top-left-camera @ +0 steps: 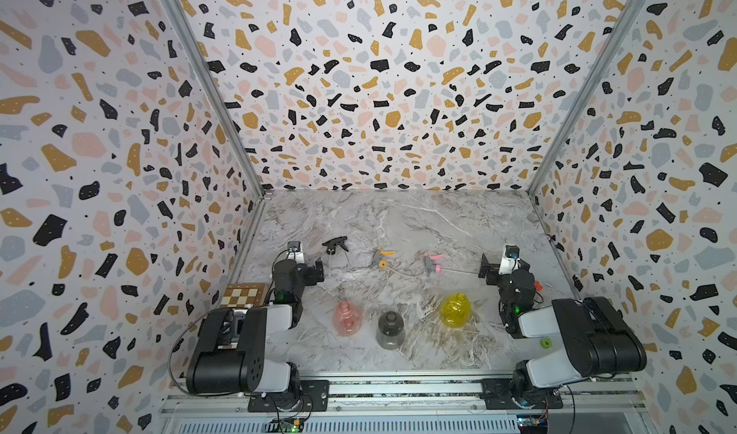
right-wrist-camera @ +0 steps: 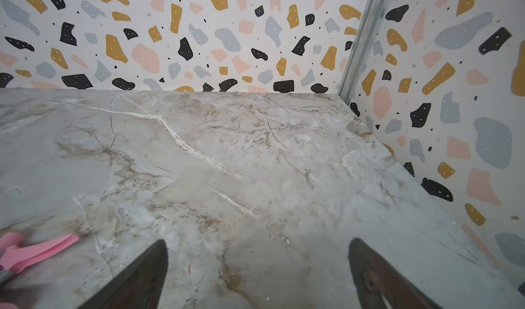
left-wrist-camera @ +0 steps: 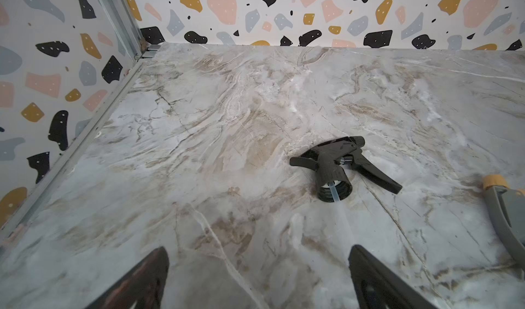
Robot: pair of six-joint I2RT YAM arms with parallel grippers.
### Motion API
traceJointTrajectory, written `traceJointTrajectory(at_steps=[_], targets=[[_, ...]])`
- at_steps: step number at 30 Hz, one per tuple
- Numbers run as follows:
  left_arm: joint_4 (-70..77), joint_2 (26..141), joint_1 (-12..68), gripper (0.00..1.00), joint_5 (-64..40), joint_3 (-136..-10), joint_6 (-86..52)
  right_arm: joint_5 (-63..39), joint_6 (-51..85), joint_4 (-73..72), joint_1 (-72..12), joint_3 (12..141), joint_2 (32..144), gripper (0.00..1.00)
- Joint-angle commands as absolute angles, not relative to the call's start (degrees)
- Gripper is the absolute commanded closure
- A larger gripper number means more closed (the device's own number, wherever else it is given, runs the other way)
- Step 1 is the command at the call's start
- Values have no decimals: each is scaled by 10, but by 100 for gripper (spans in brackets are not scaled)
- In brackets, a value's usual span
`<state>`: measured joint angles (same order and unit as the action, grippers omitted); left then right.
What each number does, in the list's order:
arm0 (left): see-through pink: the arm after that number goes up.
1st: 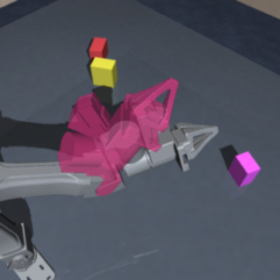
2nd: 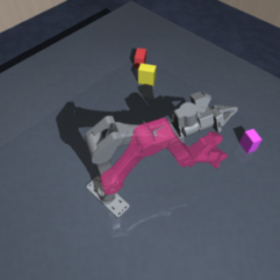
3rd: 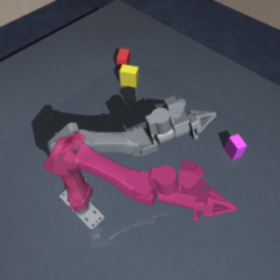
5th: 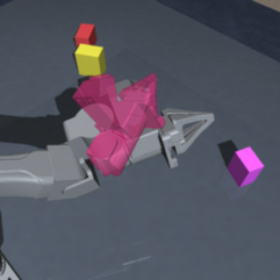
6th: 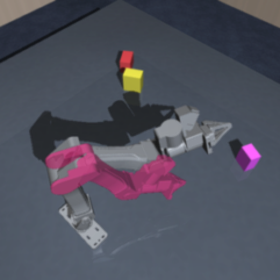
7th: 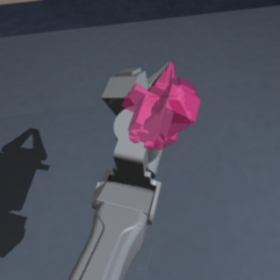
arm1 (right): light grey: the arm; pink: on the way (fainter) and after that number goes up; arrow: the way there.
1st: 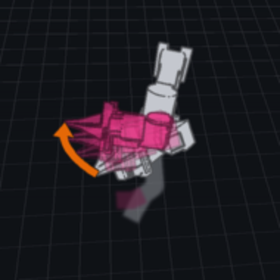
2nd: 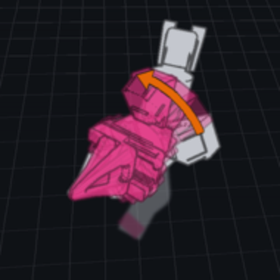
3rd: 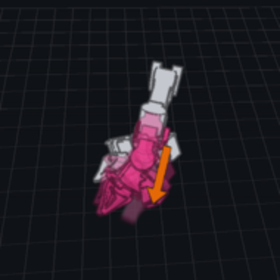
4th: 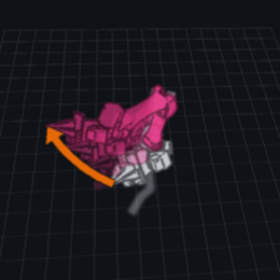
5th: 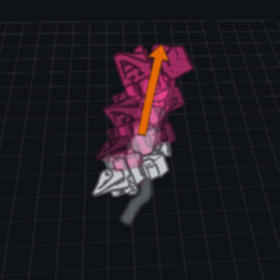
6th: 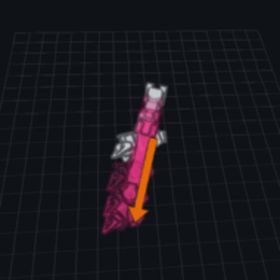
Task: Attach spray nozzles to spray bottles
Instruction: Pick up the spray bottle from the center of the board.
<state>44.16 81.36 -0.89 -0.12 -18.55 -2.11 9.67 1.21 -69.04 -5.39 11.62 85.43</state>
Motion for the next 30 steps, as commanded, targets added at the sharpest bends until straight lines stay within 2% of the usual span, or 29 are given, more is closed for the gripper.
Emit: traceJointTrajectory(at_steps=[1,30], targets=[[452,808,-6,1,0,-192,-15,93,9,-699,-57,119,846,0],[451,808,-7,1,-1,-193,-16,81,11,-696,-52,120,845,0]])
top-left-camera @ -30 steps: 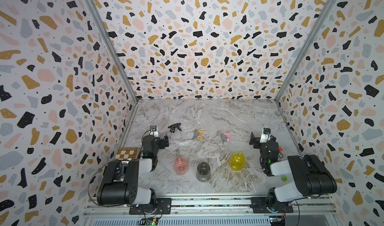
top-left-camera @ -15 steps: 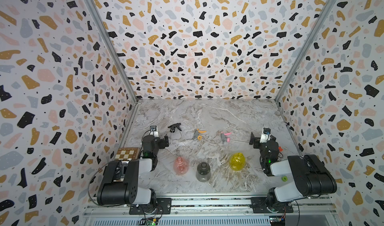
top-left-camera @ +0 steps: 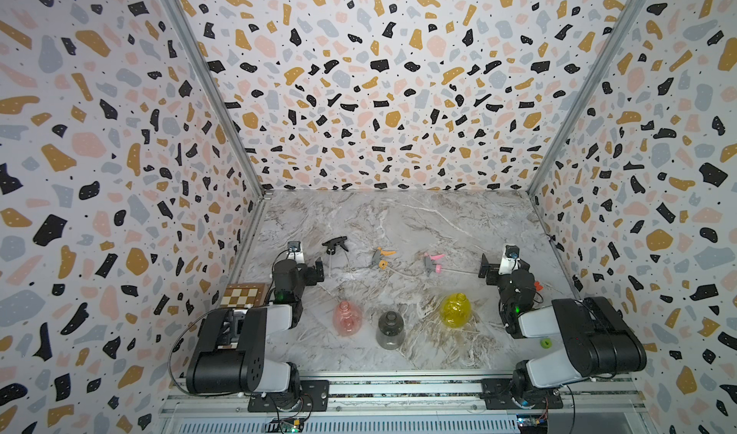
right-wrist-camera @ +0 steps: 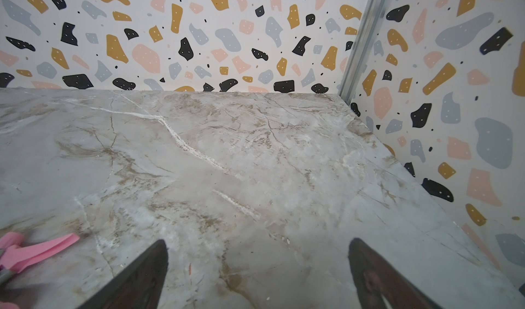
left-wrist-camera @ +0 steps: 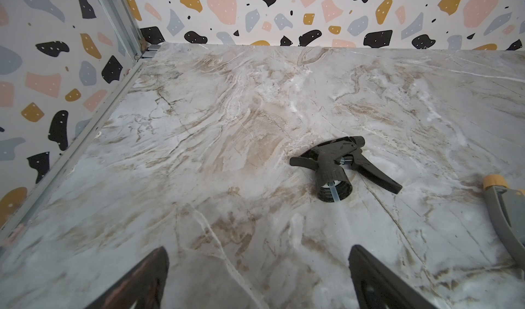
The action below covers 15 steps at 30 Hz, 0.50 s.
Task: Attach spray nozzles to spray bottles
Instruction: Pick up the spray bottle from the center of the board.
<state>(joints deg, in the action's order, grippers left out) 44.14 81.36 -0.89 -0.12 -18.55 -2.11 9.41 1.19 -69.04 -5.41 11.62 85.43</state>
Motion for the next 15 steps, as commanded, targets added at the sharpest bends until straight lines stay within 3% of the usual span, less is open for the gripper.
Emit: traceJointTrajectory(at_steps=[1,5,10,15], targets=[[450,809,-6,1,0,-193,-16,79,12,-695,-51,121,846,0],[458,803,-6,1,-4,-191,-19,75,15,-700,-45,119,841,0],[228,736,-6,1,3,-301,-19,113,44,-433,-53,255,761,0],[215,685,-6,1,64,-337,-91,217,61,-292,-99,334,744,0]])
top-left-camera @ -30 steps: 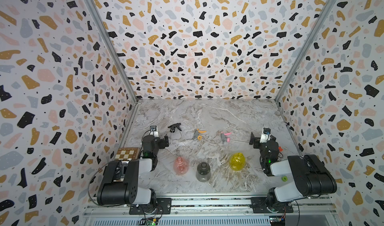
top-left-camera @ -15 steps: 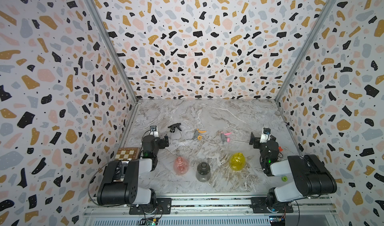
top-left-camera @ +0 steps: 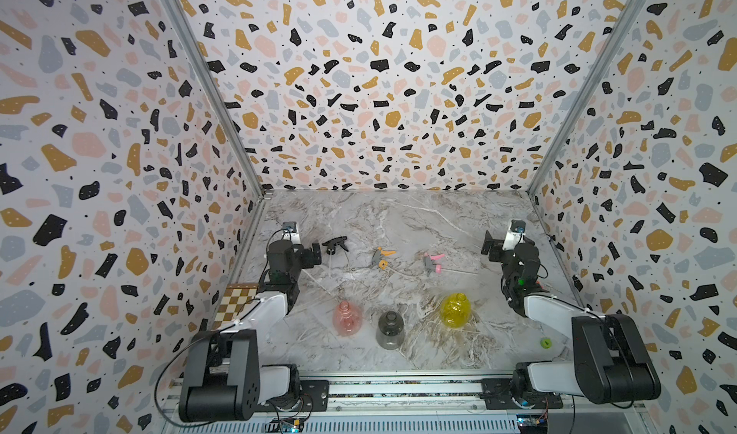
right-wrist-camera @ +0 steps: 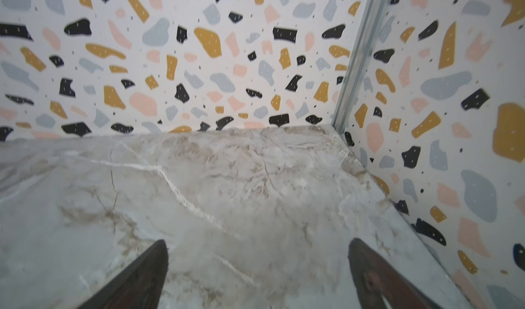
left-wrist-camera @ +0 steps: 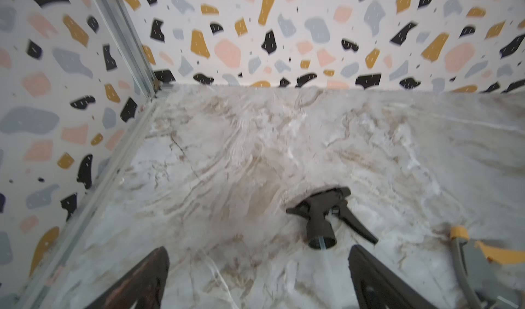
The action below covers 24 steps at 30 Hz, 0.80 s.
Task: Attach spray nozzles to spray bottles
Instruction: Pick up the spray bottle from the center of the board.
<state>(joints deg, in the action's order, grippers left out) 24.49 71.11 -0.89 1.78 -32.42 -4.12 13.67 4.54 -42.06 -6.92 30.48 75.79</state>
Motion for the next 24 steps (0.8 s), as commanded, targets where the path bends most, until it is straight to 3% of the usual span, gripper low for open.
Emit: traceJointTrajectory(at_steps=[1,4,7,9,13,18,24], targets=[[222,677,-6,1,92,-345,-122,257,61,-281,-115,345,742,0],[96,650,-7,1,188,-418,-286,338,155,-209,-134,392,743,0],[-188,634,-10,1,302,-512,-522,346,469,45,-109,485,761,0],[-179,623,-13,1,269,-516,-507,196,431,22,-66,487,764,0],[-134,577,-14,1,165,-495,-484,95,363,-102,-79,415,685,1],[-178,569,-9,1,-7,-558,-399,74,246,-97,-199,439,602,0],[-212,501,74,1,-79,-544,-383,-17,169,-26,-385,467,575,0]])
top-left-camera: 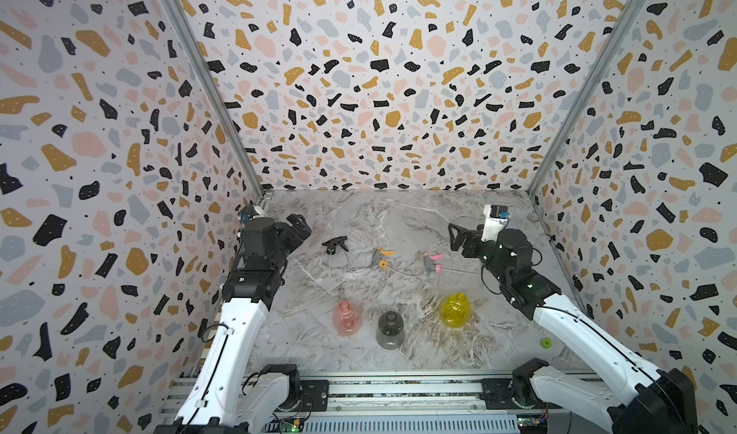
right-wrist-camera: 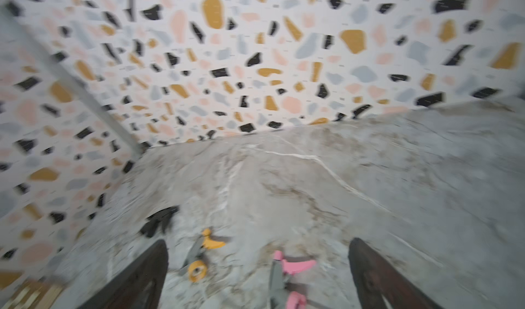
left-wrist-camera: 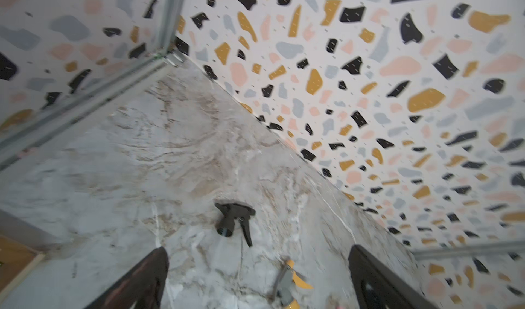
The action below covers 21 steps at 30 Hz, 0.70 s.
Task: Attach spray nozzles to spray bottles
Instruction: Pick up the spray bottle from the center of the board.
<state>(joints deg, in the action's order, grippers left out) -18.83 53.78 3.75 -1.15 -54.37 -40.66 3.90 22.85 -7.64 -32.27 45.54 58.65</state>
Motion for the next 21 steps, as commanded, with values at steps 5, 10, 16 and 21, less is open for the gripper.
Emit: traceJointTrajectory(at_steps=[5,10,16,21], targets=[[-255,428,169,1,-98,-501,-379,19,138,1,-563,445,581,5],[-262,380,220,1,-125,-441,-372,67,150,5,-672,434,624,14],[-271,327,221,1,-125,-402,-370,102,162,-13,-718,431,667,25],[-276,314,221,1,-126,-394,-370,99,171,-27,-723,426,691,35]])
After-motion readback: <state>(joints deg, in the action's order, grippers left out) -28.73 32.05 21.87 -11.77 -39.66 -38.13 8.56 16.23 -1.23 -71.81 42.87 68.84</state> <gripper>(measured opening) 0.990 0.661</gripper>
